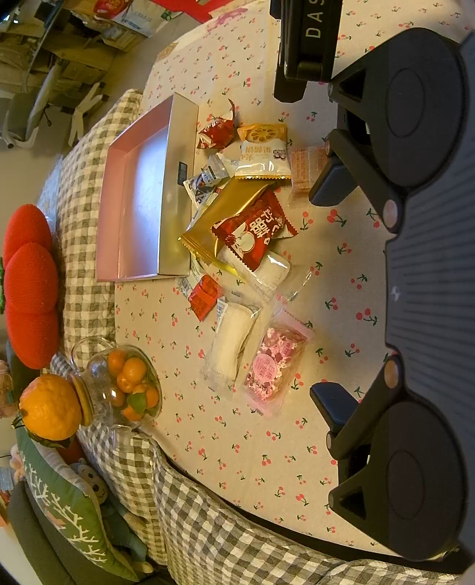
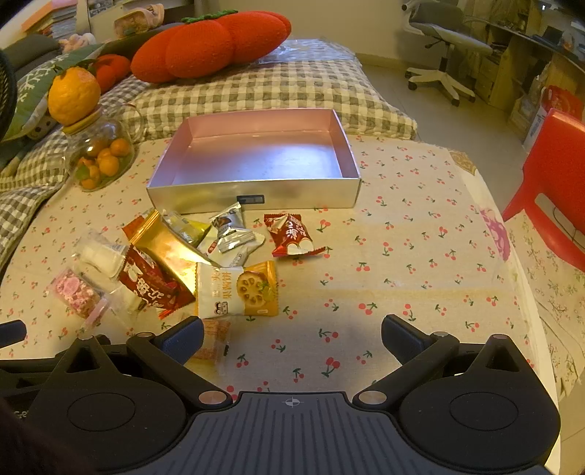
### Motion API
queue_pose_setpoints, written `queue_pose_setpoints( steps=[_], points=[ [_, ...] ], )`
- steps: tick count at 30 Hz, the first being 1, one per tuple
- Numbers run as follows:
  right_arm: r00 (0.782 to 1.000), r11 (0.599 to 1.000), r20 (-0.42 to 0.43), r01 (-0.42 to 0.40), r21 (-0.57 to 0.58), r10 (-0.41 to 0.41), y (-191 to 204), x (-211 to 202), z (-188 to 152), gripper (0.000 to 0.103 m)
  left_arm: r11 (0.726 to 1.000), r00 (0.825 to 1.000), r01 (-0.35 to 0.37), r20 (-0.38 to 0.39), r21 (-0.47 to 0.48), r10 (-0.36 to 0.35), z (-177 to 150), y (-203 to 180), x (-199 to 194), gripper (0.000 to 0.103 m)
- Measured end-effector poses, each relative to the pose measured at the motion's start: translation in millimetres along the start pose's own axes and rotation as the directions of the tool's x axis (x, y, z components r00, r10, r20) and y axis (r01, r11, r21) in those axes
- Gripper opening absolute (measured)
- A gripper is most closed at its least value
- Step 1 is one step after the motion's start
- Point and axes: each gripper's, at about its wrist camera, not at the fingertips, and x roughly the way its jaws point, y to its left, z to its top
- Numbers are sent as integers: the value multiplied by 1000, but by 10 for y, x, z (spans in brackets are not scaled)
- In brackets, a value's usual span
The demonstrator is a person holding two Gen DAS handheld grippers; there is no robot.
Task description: Organize snacks
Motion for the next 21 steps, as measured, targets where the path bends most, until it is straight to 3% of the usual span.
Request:
queue_pose_setpoints(
  steps=[21],
  points=[
    [1000, 1000, -1, 2, -2, -2, 6, -2, 2, 103, 1000, 1000, 6, -8, -2, -6, -22, -7, 7, 103]
  ],
)
